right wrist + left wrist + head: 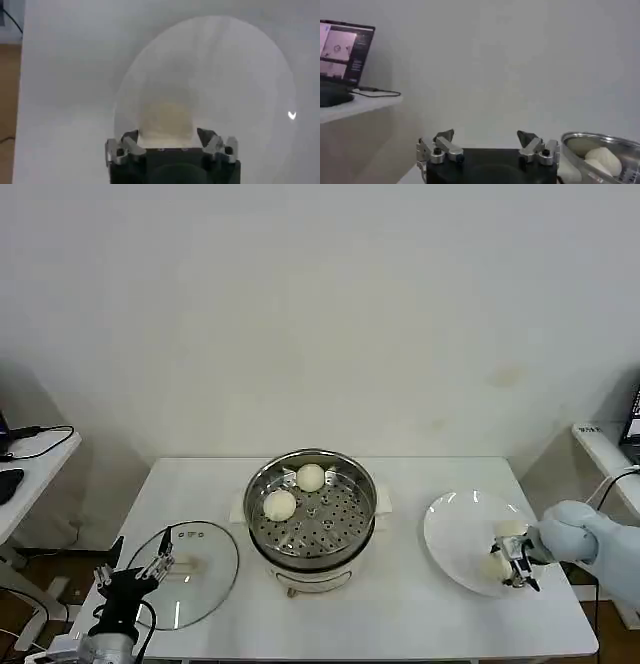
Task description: Take steamed baozi put them in steamer then cover it.
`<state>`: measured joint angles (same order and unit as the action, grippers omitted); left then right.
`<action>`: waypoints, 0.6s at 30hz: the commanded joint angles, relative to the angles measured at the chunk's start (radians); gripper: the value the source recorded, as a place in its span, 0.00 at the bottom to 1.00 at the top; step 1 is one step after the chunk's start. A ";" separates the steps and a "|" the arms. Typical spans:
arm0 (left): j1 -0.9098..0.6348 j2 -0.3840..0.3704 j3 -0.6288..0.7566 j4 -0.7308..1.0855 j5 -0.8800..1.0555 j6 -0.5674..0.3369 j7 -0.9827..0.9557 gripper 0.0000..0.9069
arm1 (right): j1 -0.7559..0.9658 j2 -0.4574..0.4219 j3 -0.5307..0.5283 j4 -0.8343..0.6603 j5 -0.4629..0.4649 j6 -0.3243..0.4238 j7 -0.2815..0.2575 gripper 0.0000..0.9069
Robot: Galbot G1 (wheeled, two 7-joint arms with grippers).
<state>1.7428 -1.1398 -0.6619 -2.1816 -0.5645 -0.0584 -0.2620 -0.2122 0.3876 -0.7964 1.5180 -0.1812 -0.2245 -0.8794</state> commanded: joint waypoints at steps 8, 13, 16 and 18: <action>-0.005 0.003 -0.009 0.004 -0.007 0.000 -0.001 1.00 | 0.095 -0.013 -0.032 0.008 0.025 -0.006 -0.013 0.66; -0.011 0.007 -0.010 0.013 -0.010 -0.001 0.000 1.00 | 0.273 -0.019 -0.067 0.029 0.078 -0.004 -0.032 0.67; -0.018 0.006 -0.007 0.022 -0.011 -0.003 0.000 1.00 | 0.376 0.000 -0.064 0.025 0.131 -0.006 -0.054 0.67; -0.024 0.006 -0.006 0.027 -0.012 -0.004 0.000 1.00 | 0.431 0.019 -0.071 0.023 0.162 -0.010 -0.061 0.67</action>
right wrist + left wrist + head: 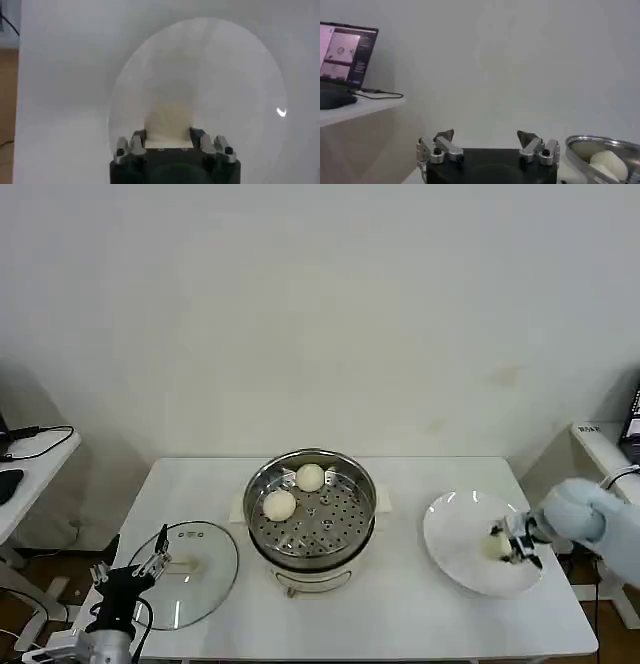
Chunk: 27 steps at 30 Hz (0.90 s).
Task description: Take steamed baozi put them in steamer then cover it.
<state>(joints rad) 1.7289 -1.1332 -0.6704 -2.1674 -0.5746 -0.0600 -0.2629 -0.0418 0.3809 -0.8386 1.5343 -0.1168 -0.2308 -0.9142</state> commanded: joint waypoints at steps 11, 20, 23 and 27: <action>-0.020 0.011 -0.009 0.026 -0.015 0.000 -0.001 1.00 | 0.565 0.201 -0.121 -0.014 0.232 0.046 -0.091 0.67; -0.014 0.002 -0.010 0.030 -0.013 0.005 -0.004 1.00 | 0.699 0.451 -0.262 0.020 0.314 0.049 -0.056 0.67; -0.013 -0.005 -0.012 0.024 -0.010 0.009 -0.005 1.00 | 0.677 0.525 -0.265 0.027 0.310 0.054 -0.045 0.67; -0.005 -0.007 -0.020 0.010 -0.008 0.012 -0.006 1.00 | 0.648 0.606 -0.270 0.019 0.292 0.079 -0.033 0.67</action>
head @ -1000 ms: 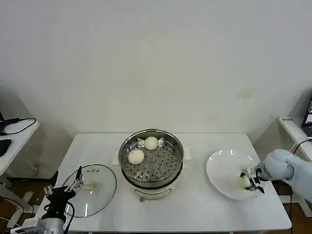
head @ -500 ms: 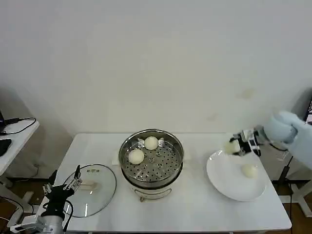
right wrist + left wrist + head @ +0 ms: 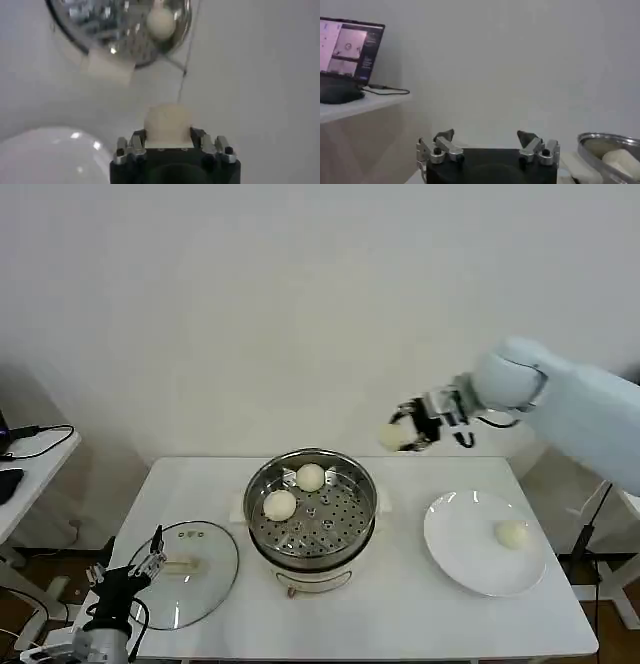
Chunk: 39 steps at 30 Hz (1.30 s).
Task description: Take steamed baozi put them in steamer then cover it.
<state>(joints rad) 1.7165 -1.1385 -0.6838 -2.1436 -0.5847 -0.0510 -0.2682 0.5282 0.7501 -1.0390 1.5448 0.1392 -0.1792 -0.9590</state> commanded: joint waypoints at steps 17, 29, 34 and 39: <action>0.045 -0.032 -0.048 -0.046 0.007 0.000 0.001 1.00 | 0.004 0.357 -0.256 0.041 -0.055 0.195 -0.001 0.67; 0.039 -0.033 -0.051 -0.044 0.004 -0.001 0.002 1.00 | -0.027 0.348 -0.294 0.018 -0.118 0.240 -0.022 0.67; 0.037 -0.033 -0.052 -0.041 0.002 -0.002 0.002 1.00 | -0.030 0.351 -0.316 0.017 -0.122 0.246 -0.027 0.67; 0.041 -0.034 -0.054 -0.041 0.000 -0.005 0.004 1.00 | -0.038 0.357 -0.317 0.002 -0.130 0.251 -0.030 0.67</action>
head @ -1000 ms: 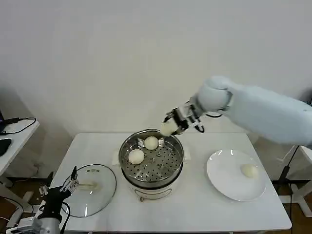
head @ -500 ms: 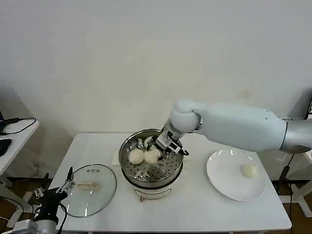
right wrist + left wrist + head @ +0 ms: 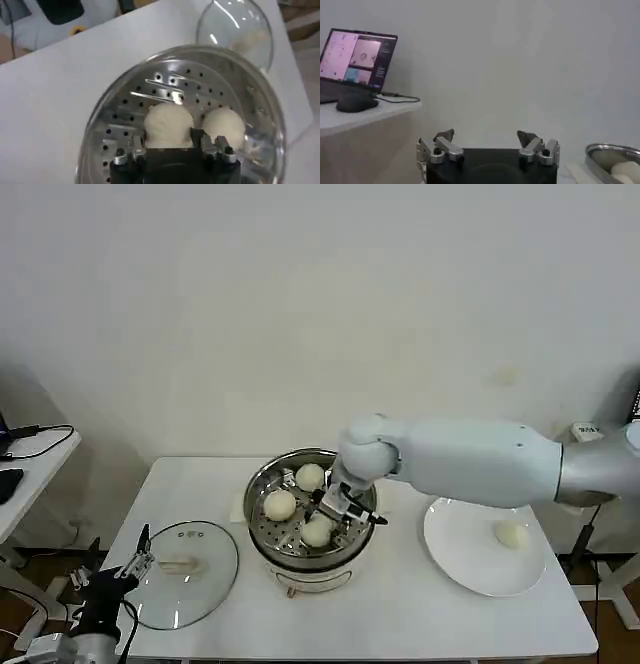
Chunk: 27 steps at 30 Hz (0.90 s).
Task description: Take steamed baozi put them in steamer then cover it.
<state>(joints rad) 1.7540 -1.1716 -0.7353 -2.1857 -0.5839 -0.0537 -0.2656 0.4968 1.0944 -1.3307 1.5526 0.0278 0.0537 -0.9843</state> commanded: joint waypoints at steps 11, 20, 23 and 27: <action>0.003 -0.007 0.001 -0.002 0.001 -0.003 0.001 1.00 | -0.002 0.010 -0.021 -0.020 -0.044 0.028 0.006 1.00; -0.003 -0.005 0.004 0.002 0.001 -0.002 0.001 1.00 | 0.031 -0.007 0.005 -0.029 0.005 0.023 0.011 1.00; -0.005 -0.004 0.008 0.002 0.001 -0.002 0.001 1.00 | 0.046 -0.020 0.014 -0.023 0.013 0.022 0.012 1.00; -0.007 -0.002 0.012 0.001 0.002 -0.001 0.001 1.00 | 0.069 -0.035 0.034 -0.021 0.030 0.017 0.015 1.00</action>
<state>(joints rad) 1.7474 -1.1756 -0.7254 -2.1849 -0.5825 -0.0558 -0.2644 0.5373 1.0733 -1.3154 1.5323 0.0334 0.0705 -0.9719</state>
